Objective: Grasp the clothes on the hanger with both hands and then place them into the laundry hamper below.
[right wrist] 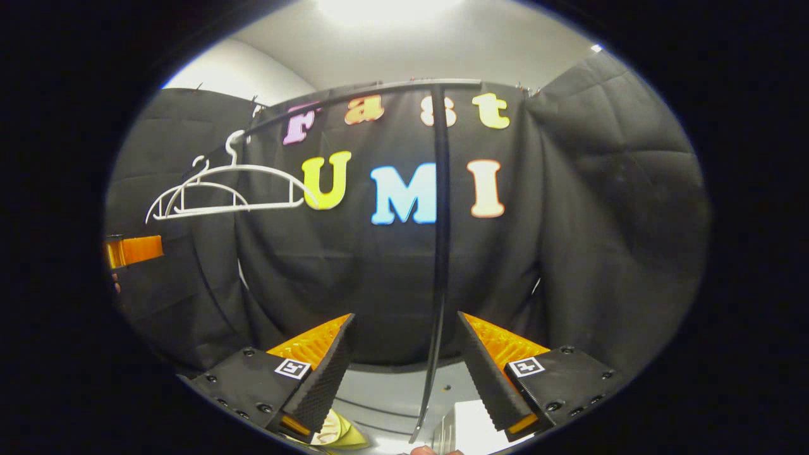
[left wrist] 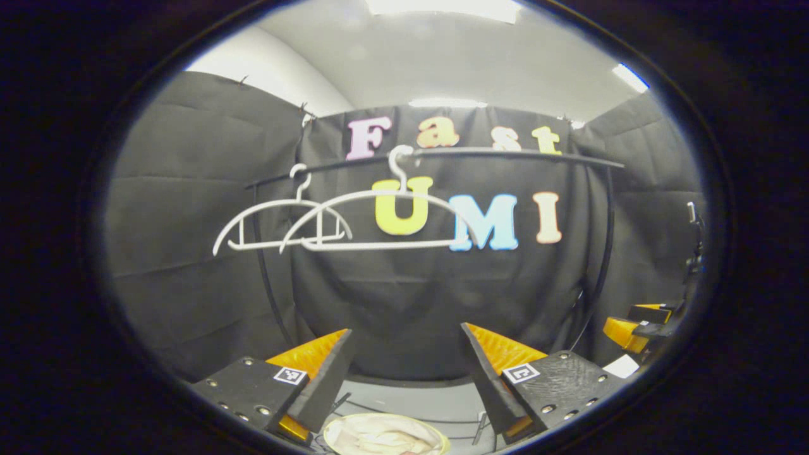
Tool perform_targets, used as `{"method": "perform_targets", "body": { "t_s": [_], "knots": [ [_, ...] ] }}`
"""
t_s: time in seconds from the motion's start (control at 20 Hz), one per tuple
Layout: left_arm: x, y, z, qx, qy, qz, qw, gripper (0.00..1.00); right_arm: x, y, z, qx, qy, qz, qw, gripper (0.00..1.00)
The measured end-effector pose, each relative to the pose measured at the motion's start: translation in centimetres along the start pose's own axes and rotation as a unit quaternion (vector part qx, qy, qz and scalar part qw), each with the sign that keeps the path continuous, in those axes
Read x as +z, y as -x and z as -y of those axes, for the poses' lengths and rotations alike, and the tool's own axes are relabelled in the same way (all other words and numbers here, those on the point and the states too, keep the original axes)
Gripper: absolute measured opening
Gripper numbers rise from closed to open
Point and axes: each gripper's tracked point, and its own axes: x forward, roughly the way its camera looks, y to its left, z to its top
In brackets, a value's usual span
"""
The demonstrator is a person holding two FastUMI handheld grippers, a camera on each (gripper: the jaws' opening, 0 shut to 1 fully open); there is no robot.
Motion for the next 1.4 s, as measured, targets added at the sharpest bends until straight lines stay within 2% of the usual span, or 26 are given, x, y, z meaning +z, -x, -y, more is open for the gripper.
{"method": "perform_targets", "body": {
  "t_s": [0.2, 0.4, 0.6, 0.75, 0.9, 1.1, 1.25, 1.4],
  "knots": [
    [6.0, 3.4, 2.9, -0.013, 0.052, 0.040, 0.998, 0.97, 4.4, 1.3, 0.2, 0.002, -0.025, 0.055, 0.998, 0.98],
    [9.3, 5.6, 1.7, 0.000, 0.025, 0.067, 0.997, 0.96, 6.9, 2.1, -1.0, 0.002, -0.044, 0.080, 0.996, 0.98],
    [6.9, 5.6, -0.9, 0.011, 0.053, 0.056, 0.997, 0.96, 5.3, 2.5, -1.8, -0.017, -0.034, 0.069, 0.997, 0.98],
    [4.0, 4.9, -3.9, 0.024, 0.067, 0.033, 0.997, 0.96, 2.6, 2.4, -2.1, -0.035, -0.016, 0.030, 0.999, 0.98],
    [2.4, 4.9, -6.1, 0.027, 0.045, 0.015, 0.999, 0.97, 1.3, 2.5, -2.2, -0.054, -0.007, 0.003, 0.999, 0.98],
    [1.4, 5.0, -7.4, 0.029, 0.015, 0.015, 0.999, 0.96, 1.2, 2.1, -3.2, -0.072, -0.025, 0.006, 0.997, 0.98],
    [0.5, 5.2, -7.2, 0.020, -0.014, 0.009, 1.000, 0.96, 1.0, 2.0, -4.9, -0.067, -0.030, 0.008, 0.997, 0.98],
    [-0.9, 5.7, -6.4, -0.003, -0.017, -0.002, 1.000, 0.97, 1.1, 2.2, -5.7, -0.070, -0.015, 0.012, 0.997, 0.98]
  ]
}}
